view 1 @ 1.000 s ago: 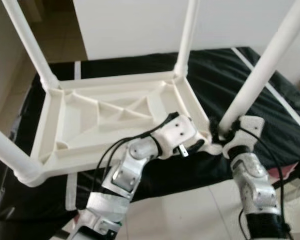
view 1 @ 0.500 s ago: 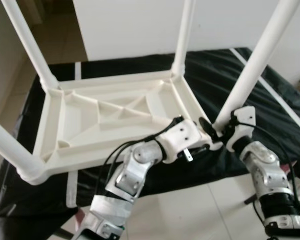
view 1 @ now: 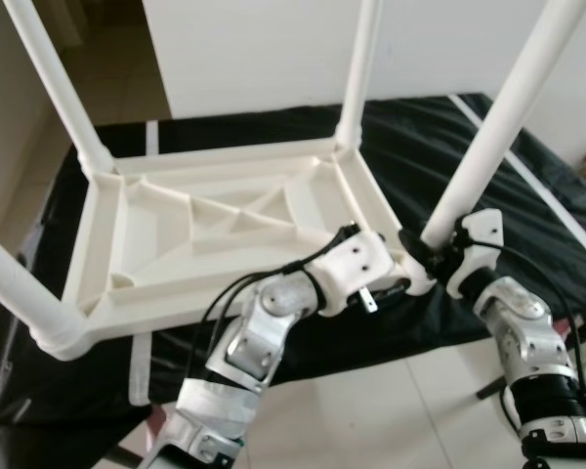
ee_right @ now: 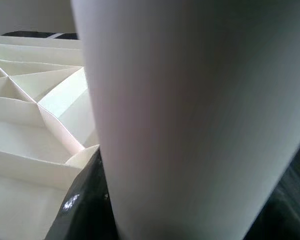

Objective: Building children table

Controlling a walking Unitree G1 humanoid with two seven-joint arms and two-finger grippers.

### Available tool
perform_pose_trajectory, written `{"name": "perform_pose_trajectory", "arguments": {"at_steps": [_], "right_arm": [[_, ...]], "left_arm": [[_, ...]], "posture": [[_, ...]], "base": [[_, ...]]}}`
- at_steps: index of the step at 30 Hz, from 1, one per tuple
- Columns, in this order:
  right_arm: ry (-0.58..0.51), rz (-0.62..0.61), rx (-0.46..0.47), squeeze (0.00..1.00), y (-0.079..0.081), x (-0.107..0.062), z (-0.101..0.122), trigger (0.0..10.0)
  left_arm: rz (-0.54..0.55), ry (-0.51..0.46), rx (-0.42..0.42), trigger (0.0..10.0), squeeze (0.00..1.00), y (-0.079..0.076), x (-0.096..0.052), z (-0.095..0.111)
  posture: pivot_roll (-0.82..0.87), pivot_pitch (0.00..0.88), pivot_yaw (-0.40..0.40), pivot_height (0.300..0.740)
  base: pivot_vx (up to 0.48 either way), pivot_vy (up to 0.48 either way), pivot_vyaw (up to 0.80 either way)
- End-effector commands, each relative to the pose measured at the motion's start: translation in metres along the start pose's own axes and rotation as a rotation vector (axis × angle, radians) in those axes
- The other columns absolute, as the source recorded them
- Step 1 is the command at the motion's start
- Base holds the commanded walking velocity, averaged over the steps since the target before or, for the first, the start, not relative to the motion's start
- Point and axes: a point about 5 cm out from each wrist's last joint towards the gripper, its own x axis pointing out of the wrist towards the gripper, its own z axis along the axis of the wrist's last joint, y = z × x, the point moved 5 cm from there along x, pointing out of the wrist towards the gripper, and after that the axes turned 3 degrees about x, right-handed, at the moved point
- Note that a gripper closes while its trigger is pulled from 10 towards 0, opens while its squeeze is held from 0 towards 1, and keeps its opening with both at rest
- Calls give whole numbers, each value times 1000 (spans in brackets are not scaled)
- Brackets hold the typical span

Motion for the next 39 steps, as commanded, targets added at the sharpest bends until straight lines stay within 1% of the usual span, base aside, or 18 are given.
{"name": "perform_pose_trajectory", "arguments": {"at_steps": [1, 3, 4, 8, 11, 13, 15, 18, 21, 22, 24, 25, 26, 27, 31, 33, 35, 39], "right_arm": [[40, 1, 42, 0, 4, -5, -15, 941], [40, -1, 44, 0, 3, -5, -15, 941], [40, -23, 46, 0, 3, -6, -16, 10000], [36, -69, 57, 0, 3, -7, -16, 10000], [16, -162, 78, 0, 2, -9, -13, 10000], [13, -173, 81, 0, 2, -9, -12, 10000], [20, -250, 73, 0, 0, -9, -12, 10000], [20, -273, 87, 0, 0, -9, -12, 10000], [36, -381, 112, 0, 0, -10, -17, 10000], [36, -381, 112, 0, 0, -10, -17, 10000], [41, -452, 133, 0, 8, -11, -21, 10000], [41, -452, 133, 0, 8, -11, -21, 10000], [42, -519, 156, 0, 18, -12, -24, 10000], [42, -543, 163, 0, 22, -12, -25, 10000], [51, -622, 187, 0, 25, -16, -29, 10000], [65, -698, 237, 0, 29, -18, -35, 10000], [68, -703, 257, 0, 32, -18, -36, 10000], [42, -650, 280, 0, 39, -14, -32, 10000]], "left_arm": [[104, -24, 18, 10000, 0, 11, 0, 8], [104, -24, 18, 10000, 0, 11, 0, 8], [104, -26, 17, 10000, 0, 10, 0, 9], [104, -30, 13, 10000, 0, 10, 0, 9], [104, -32, 0, 10000, 0, 7, 0, 9], [103, -32, -1, 10000, 0, 6, 0, 9], [100, -32, -4, 10000, 0, 4, 1, 9], [99, -32, -4, 10000, 0, 4, 1, 9], [97, -30, -4, 10000, 0, 3, 0, 8], [97, -30, -4, 10000, 0, 3, 0, 8], [95, -30, -5, 10000, 0, 2, 0, 7], [95, -30, -5, 10000, 0, 2, 0, 7], [94, -29, -3, 10000, 0, 2, 0, 7], [94, -28, -3, 10000, 0, 2, 0, 7], [94, -28, -4, 10000, 0, 2, -1, 7], [95, -26, -3, 10000, 0, 2, -2, 6], [96, -26, -3, 10000, 0, 2, -2, 6], [96, -25, -4, 10000, 0, 2, -3, 6]], "posture": [[-29, 35, -51, 740], [-29, 35, -51, 740], [-31, 37, -55, 740], [-34, 39, -61, 740], [-36, 36, -69, 740], [-36, 36, -69, 740], [-38, 33, -74, 740], [-38, 33, -74, 740], [-37, 24, -76, 740], [-37, 24, -76, 740], [-35, 19, -78, 740], [-35, 19, -78, 740], [-33, 18, -77, 740], [-33, 18, -77, 740], [-30, 16, -81, 740], [-24, 14, -83, 740], [-23, 13, -83, 740], [-22, 9, -78, 740]], "base": [[0, 0, 0], [0, 0, 0], [0, 0, 0], [0, 0, 0], [0, 0, 0], [0, 0, 0], [0, 0, 0], [0, 0, 0], [0, 0, 0], [0, 0, 0], [0, 0, 0], [0, 0, 0], [0, 0, 0], [0, 0, 0], [0, 0, 0], [0, 0, 0], [0, 0, 0], [0, 0, 0]]}}
